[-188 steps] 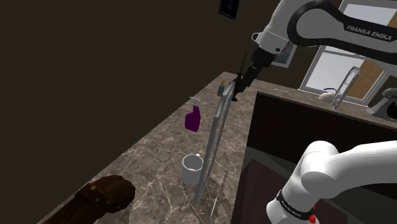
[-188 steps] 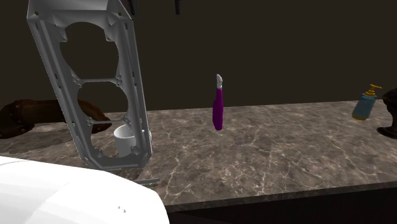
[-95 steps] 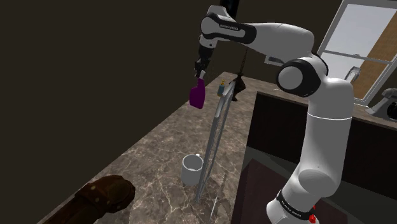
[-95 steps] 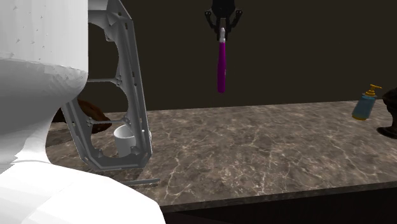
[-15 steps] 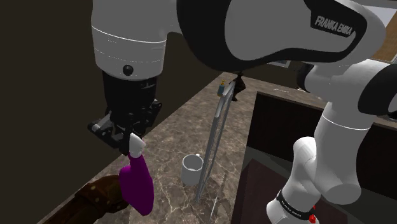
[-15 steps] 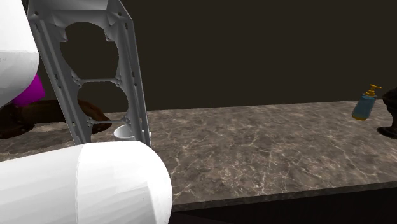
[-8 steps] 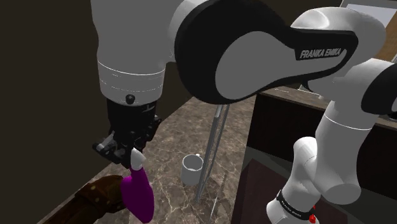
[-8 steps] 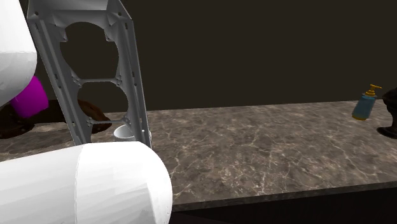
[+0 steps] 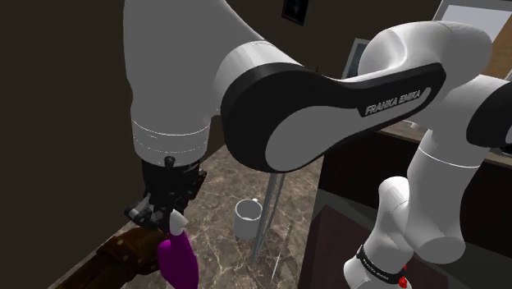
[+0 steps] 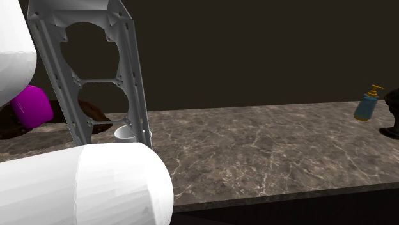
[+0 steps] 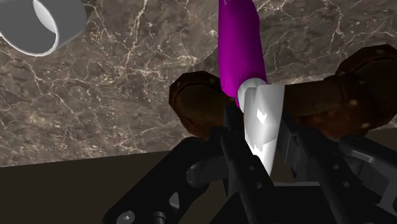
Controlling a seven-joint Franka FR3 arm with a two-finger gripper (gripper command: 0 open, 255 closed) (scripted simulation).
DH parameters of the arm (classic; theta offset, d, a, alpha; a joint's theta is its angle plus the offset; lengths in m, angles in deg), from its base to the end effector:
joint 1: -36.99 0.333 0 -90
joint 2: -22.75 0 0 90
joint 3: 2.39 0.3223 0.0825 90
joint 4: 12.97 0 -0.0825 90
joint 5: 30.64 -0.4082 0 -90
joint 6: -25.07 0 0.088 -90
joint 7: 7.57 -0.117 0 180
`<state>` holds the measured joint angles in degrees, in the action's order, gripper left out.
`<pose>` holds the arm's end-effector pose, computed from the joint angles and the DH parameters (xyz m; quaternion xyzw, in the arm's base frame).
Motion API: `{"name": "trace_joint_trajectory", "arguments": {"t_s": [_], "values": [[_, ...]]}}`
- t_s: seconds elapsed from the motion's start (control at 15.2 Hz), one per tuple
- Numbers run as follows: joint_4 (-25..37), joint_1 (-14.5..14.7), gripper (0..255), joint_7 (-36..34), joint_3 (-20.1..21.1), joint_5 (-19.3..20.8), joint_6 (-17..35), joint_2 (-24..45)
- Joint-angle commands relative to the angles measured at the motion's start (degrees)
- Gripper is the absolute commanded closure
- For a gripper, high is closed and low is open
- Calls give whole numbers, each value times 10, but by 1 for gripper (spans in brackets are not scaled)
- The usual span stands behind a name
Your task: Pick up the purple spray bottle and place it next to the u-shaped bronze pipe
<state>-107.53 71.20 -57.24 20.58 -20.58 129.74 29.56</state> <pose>0.3639 0.5144 0.5382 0.9941 0.0826 0.0703 0.0102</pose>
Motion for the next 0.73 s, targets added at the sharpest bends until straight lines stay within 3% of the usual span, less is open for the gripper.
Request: {"name": "trace_joint_trajectory", "arguments": {"t_s": [0.0, 0.66], "values": [[-16, 0, 255, -2, 0, 1, 15, -1], [-83, -1, 255, -14, -2, 8, 89, 7]]}}
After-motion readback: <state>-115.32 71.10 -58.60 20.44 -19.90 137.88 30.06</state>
